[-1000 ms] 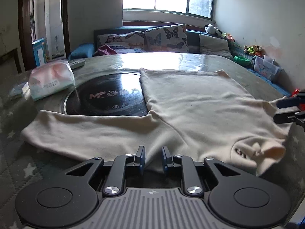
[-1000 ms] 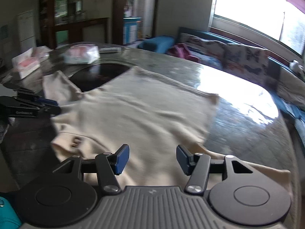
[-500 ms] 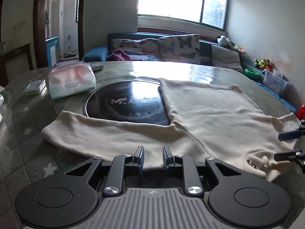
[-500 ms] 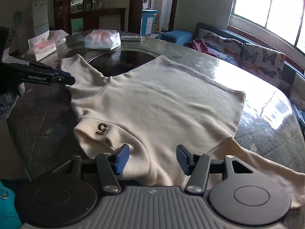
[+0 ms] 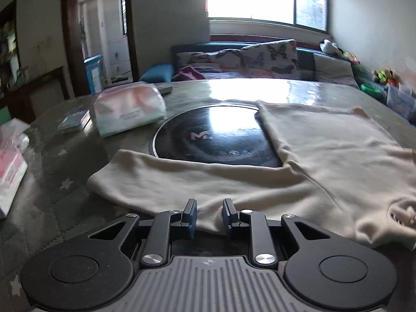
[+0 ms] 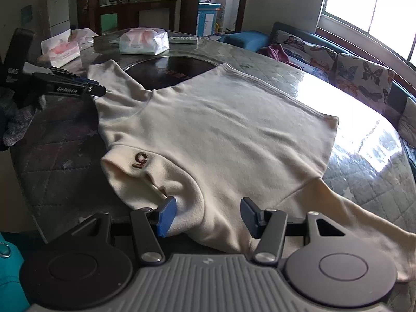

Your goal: Fold clothes

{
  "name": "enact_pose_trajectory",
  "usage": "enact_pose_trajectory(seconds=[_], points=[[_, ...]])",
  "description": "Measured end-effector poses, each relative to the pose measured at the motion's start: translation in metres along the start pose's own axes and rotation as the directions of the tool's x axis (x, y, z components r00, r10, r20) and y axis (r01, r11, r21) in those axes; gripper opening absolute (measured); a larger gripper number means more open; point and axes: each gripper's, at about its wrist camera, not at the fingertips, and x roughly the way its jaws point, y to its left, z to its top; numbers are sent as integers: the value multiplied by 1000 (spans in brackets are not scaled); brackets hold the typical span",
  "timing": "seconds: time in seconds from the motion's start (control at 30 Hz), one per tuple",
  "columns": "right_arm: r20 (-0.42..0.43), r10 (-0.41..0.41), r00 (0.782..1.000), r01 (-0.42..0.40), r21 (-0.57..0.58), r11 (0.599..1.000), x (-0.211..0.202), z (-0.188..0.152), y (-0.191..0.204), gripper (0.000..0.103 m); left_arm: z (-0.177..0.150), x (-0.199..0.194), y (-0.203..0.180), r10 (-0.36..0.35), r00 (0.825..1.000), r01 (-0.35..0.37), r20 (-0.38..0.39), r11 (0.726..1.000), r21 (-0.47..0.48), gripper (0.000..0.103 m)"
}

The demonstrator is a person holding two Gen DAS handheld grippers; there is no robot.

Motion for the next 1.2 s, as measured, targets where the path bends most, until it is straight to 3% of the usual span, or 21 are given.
enact_pose_trajectory(seconds=[0.1, 0.2, 0.3, 0.4, 0.67, 0.7, 0.77, 0.8, 0.9, 1.0, 1.1, 1.2], points=[[18, 22, 1000, -22, -1, 1000, -5, 7, 1, 56, 4, -7, 14, 27, 999, -26, 21, 998, -53, 25], [34, 39, 999, -39, -1, 999, -6, 15, 1, 56, 10, -8, 31, 110, 993, -106, 31, 987, -119, 31], [44, 52, 998, -51, -4, 999, -5, 20, 3, 56, 17, 1, 53, 219, 976, -215, 2, 955, -204, 37], [48, 61, 997, -61, -9, 998, -3, 23, 6, 56, 20, 11, 74, 272, 961, -272, -38, 921, -277, 45], [50, 64, 997, -64, -1, 998, -3, 25, 7, 56, 21, 30, 87, 254, 964, -266, -81, 907, -325, 39], [50, 64, 997, -64, -1, 998, -3, 25, 6, 56, 21, 31, 87, 255, 964, -267, -78, 906, -328, 30], [53, 62, 997, -62, 2, 998, -4, 26, 6, 55, 22, 32, 88, 247, 966, -257, -73, 904, -343, 13], [55, 61, 997, -62, 5, 998, -4, 26, 6, 55, 23, 31, 89, 242, 968, -251, -71, 899, -359, 9], [66, 62, 996, -63, 19, 998, -6, 26, 3, 54, 30, 21, 87, 220, 975, -215, -33, 892, -398, 6], [75, 64, 995, -68, 41, 997, -7, 26, -1, 52, 45, 3, 70, 173, 984, -145, 43, 914, -379, 5], [77, 62, 995, -66, 61, 996, -7, 26, -6, 50, 61, -18, 42, 88, 989, -42, 121, 939, -340, 5], [87, 56, 995, -64, 84, 994, -9, 23, -12, 49, 76, -37, 9, -18, 982, 73, 187, 953, -294, 5]])
